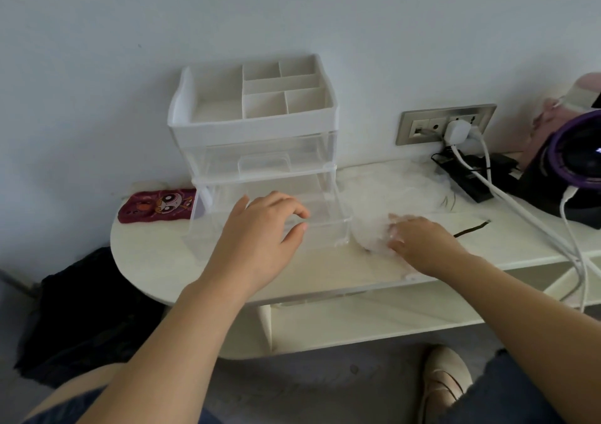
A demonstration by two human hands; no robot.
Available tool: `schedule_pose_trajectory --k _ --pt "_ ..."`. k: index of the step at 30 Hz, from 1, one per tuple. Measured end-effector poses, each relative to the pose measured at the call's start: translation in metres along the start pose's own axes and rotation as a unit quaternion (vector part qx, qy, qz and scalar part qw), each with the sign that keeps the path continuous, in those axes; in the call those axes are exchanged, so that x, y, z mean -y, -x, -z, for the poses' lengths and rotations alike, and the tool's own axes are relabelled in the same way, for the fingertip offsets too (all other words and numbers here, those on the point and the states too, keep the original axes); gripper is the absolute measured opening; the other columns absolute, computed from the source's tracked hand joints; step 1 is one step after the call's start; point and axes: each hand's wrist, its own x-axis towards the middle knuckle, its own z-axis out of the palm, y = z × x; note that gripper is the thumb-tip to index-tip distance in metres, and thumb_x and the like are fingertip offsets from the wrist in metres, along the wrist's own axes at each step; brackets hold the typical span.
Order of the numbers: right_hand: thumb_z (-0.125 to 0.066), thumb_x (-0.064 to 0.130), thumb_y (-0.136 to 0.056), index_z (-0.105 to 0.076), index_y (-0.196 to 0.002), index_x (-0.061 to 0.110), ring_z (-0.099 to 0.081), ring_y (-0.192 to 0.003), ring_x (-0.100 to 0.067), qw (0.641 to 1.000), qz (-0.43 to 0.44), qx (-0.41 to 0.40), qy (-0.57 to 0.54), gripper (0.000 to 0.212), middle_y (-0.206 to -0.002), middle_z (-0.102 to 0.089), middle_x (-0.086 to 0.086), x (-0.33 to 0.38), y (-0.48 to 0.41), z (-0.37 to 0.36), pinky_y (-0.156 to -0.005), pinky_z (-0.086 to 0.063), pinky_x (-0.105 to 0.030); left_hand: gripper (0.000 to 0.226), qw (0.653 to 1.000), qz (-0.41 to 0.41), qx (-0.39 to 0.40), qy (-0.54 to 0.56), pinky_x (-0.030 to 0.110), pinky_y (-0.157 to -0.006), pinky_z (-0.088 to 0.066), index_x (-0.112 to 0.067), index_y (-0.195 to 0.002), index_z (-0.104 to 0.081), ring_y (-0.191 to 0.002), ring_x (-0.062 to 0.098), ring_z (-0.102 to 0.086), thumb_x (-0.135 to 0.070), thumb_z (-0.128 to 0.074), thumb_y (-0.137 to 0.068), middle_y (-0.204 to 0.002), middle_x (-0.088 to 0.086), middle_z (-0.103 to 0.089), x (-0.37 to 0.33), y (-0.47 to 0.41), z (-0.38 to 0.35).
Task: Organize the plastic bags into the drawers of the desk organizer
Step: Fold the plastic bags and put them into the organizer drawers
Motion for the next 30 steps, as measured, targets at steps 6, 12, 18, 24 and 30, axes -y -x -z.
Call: schedule_pose_trajectory --k 6,12,18,24,30 --pt "-0.049 0.033 -0.095 -0.066 -0.113 0.022 -0.059 -0.105 -0.022 0.995 -0.023 -0.099 -0.016 0.027 -0.115 -0.066 0.002 0.001 0.007 0.000 -0.087 -0.041 -0.030 0.017 1.000 -0.005 -0.001 -0.002 0.036 -0.115 -0.019 -0.027 -0.107 -0.063 -0.109 0.006 -0.053 -0.029 -0.051 -0.094 -0.114 -0.016 -0.058 -0.003 0.000 -0.001" --pt "-0.046 0.034 -0.096 -0.071 -0.099 0.024 -0.062 -0.088 -0.019 0.994 -0.008 -0.109 -0.024 0.027 -0.094 -0.069 0.006 0.008 0.027 0.021 -0.067 -0.041 -0.027 0.014 1.000 -0.002 0.015 -0.005 0.037 -0.115 -0.019 -0.028 -0.100 -0.063 -0.108 0.005 -0.054 -0.032 -0.052 -0.093 -0.111 -0.017 -0.059 -0.002 0.000 0.000" --pt "-0.063 0.029 -0.084 -0.066 -0.063 0.021 -0.051 -0.050 -0.005 0.925 -0.012 -0.126 -0.358 0.022 -0.056 -0.061 0.011 0.020 0.047 0.059 -0.049 -0.038 -0.016 0.011 0.999 -0.007 0.027 -0.018 0.032 -0.113 -0.020 -0.029 -0.092 -0.064 -0.098 0.005 -0.055 -0.030 -0.053 -0.093 -0.102 -0.019 -0.060 -0.002 0.002 0.001" --pt "-0.061 0.021 -0.084 -0.061 -0.064 0.021 -0.048 -0.054 -0.008 0.713 -0.013 -0.234 -0.660 0.020 -0.059 -0.056 0.007 0.051 0.051 0.079 -0.054 -0.040 -0.022 0.014 0.999 -0.009 0.044 -0.024 0.030 -0.113 -0.020 -0.031 -0.098 -0.064 -0.101 0.003 -0.055 -0.035 -0.051 -0.093 -0.107 -0.018 -0.061 -0.005 0.006 0.006" --pt "-0.064 0.019 -0.085 -0.058 -0.071 0.023 -0.043 -0.052 -0.003 0.715 0.090 -0.331 -0.609 0.015 -0.056 -0.052 0.012 0.107 0.049 0.093 -0.046 -0.035 -0.013 0.044 0.943 0.087 0.001 0.322 0.012 -0.092 -0.043 -0.037 -0.110 -0.062 -0.103 -0.012 -0.056 -0.066 -0.047 -0.081 -0.107 -0.022 -0.066 -0.002 0.006 0.028"
